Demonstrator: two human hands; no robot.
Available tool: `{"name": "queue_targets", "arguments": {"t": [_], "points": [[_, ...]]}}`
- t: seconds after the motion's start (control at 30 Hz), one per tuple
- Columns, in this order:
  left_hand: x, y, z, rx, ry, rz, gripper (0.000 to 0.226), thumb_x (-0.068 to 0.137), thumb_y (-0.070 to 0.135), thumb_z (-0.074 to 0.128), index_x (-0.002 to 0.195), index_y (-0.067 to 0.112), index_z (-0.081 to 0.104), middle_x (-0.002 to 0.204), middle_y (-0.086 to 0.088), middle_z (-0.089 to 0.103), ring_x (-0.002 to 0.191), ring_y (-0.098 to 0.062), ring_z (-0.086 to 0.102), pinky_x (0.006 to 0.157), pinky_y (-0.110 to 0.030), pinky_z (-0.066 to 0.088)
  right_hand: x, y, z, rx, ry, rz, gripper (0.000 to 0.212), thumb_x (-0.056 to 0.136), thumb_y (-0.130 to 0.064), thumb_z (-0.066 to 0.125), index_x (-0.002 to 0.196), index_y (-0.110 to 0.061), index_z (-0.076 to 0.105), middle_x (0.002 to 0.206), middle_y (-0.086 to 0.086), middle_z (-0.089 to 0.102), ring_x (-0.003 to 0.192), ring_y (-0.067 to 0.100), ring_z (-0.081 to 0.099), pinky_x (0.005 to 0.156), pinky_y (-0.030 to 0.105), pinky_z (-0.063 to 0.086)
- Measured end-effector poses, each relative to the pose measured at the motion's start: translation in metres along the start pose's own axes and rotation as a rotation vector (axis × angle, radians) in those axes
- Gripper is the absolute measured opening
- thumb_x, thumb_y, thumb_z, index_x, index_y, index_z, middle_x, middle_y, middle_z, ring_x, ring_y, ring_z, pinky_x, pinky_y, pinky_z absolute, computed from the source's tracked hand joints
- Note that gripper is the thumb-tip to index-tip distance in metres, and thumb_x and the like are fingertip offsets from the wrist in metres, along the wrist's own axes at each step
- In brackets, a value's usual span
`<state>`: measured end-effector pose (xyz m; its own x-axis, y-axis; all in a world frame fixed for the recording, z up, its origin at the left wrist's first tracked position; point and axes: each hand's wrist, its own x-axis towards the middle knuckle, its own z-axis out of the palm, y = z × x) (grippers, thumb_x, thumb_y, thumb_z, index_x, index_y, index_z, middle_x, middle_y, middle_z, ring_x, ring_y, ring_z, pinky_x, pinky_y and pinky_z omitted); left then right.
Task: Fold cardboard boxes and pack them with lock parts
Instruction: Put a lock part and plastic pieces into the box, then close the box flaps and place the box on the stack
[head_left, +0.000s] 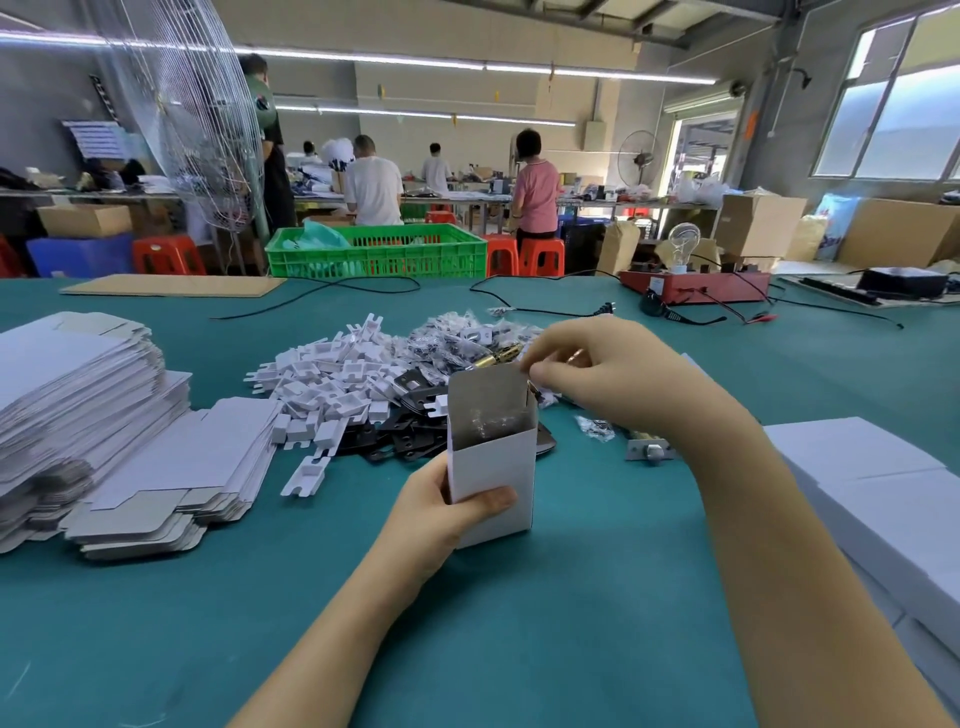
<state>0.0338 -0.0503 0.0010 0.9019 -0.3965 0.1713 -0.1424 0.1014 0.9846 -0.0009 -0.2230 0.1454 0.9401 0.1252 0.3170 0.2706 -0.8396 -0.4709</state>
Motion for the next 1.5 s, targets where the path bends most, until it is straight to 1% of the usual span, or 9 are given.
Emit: {"name": "queue_targets", "arguments": {"t": [0.17, 0.33, 0.53, 0.7, 0.87, 1.03, 1.1, 1.2, 1.5], "points": [[0.000, 0.005, -0.001, -0.042, 0.010, -0.015, 0.047, 0.065, 0.019, 0.077, 0.110, 0.019, 0.067, 0.103, 0.001, 0.076, 0.098, -0.017, 0.070, 0.084, -0.029, 0.056, -0.011, 0.017, 0.033, 0.525, 0.187, 0.243, 0.025, 0.099, -0.035, 0.046, 0.102, -0.018, 0.064, 0.091, 0.002, 0.068, 0.091, 0.021, 0.065, 0.078, 0.034, 0.052], [-0.005, 0.014, 0.007, -0.062, -0.003, 0.013, 0.055, 0.069, 0.015, 0.068, 0.123, 0.012, 0.059, 0.115, -0.012, 0.071, 0.106, -0.026, 0.065, 0.095, -0.043, 0.050, -0.031, 0.026, 0.094, 0.895, 0.100, 0.327, 0.043, 0.102, -0.048, 0.027, 0.118, -0.029, 0.062, 0.114, -0.003, 0.069, 0.105, 0.015, 0.065, 0.095, 0.037, 0.051], [-0.017, 0.017, 0.016, -0.283, -0.068, 0.000, 0.068, 0.083, 0.060, 0.060, 0.134, 0.015, 0.056, 0.133, -0.013, 0.062, 0.124, -0.030, 0.058, 0.102, -0.044, 0.049, -0.048, 0.026, 0.128, 0.960, 0.208, 0.361, 0.059, 0.093, -0.064, 0.025, 0.143, -0.036, 0.042, 0.144, -0.014, 0.046, 0.136, 0.002, 0.037, 0.118, 0.037, 0.025], [-0.013, 0.023, 0.022, -0.271, 0.002, -0.099, 0.066, 0.080, 0.072, 0.046, 0.118, 0.024, 0.071, 0.119, -0.007, 0.071, 0.109, -0.023, 0.068, 0.081, -0.030, 0.057, -0.045, 0.030, 0.126, 0.966, 0.191, 0.382, 0.072, 0.085, -0.069, 0.027, 0.144, -0.031, 0.041, 0.147, -0.010, 0.044, 0.137, 0.006, 0.036, 0.118, 0.038, 0.025], [-0.007, 0.023, 0.018, -0.260, 0.032, -0.117, 0.043, 0.087, 0.058, 0.051, 0.108, 0.030, 0.075, 0.109, -0.008, 0.074, 0.090, -0.020, 0.072, 0.068, -0.030, 0.057, -0.043, 0.031, 0.128, 0.976, 0.209, 0.340, 0.059, 0.095, -0.059, 0.028, 0.142, -0.027, 0.045, 0.145, -0.006, 0.047, 0.136, 0.010, 0.040, 0.116, 0.040, 0.028], [-0.004, 0.022, 0.019, -0.291, 0.065, -0.141, 0.044, 0.095, 0.049, 0.040, 0.095, 0.030, 0.079, 0.100, -0.006, 0.076, 0.080, -0.017, 0.073, 0.063, -0.027, 0.056, -0.040, 0.030, 0.124, 1.064, 0.165, 0.366, 0.073, 0.079, -0.079, 0.043, 0.134, -0.033, 0.053, 0.136, -0.007, 0.056, 0.127, 0.012, 0.050, 0.110, 0.042, 0.037], [-0.003, 0.026, 0.019, -0.354, 0.088, -0.158, 0.041, 0.095, 0.043, 0.043, 0.089, 0.027, 0.080, 0.097, -0.007, 0.076, 0.075, -0.018, 0.072, 0.059, -0.027, 0.056, -0.038, 0.029, 0.120, 1.090, 0.143, 0.365, 0.067, 0.075, -0.076, 0.043, 0.118, -0.029, 0.063, 0.114, -0.005, 0.066, 0.102, 0.011, 0.063, 0.090, 0.036, 0.051], [-0.001, 0.031, 0.017, -0.444, 0.088, -0.107, 0.032, 0.097, 0.027, 0.044, 0.090, 0.027, 0.075, 0.093, -0.005, 0.075, 0.070, -0.017, 0.070, 0.059, -0.027, 0.057, -0.037, 0.026, 0.117, 1.108, 0.148, 0.382, 0.064, 0.075, -0.071, 0.047, 0.110, -0.020, 0.062, 0.090, 0.002, 0.062, 0.068, 0.007, 0.057, 0.061, 0.024, 0.043], [-0.001, 0.031, 0.021, -0.401, 0.092, -0.021, 0.030, 0.099, 0.029, 0.047, 0.084, 0.038, 0.072, 0.093, 0.002, 0.075, 0.073, -0.012, 0.070, 0.062, -0.031, 0.056, -0.036, 0.024, 0.110, 1.154, 0.129, 0.371, 0.029, 0.094, -0.032, 0.041, 0.113, -0.013, 0.051, 0.082, -0.003, 0.068, 0.062, 0.005, 0.058, 0.060, 0.028, 0.041]]}}
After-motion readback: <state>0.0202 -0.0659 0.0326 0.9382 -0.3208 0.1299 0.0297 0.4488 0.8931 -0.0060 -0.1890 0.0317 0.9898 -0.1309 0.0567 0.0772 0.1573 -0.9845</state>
